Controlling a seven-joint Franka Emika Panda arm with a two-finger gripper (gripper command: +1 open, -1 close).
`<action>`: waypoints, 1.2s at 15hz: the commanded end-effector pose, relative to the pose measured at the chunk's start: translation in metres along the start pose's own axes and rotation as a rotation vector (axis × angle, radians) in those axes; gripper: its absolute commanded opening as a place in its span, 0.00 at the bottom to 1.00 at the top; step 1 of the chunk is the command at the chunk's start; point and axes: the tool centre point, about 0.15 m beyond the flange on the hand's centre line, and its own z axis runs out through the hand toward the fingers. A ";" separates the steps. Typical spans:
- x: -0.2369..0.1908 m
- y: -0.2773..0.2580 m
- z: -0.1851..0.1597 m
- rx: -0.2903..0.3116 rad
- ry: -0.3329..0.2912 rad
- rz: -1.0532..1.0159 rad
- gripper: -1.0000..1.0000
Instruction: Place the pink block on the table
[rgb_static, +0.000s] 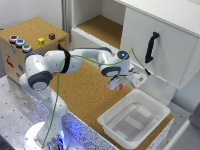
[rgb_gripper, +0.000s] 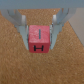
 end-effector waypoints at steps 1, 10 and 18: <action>0.055 -0.026 0.017 0.067 -0.073 0.179 0.00; 0.121 -0.059 0.038 0.033 -0.139 0.387 0.00; 0.164 -0.079 0.090 0.022 -0.315 0.719 0.00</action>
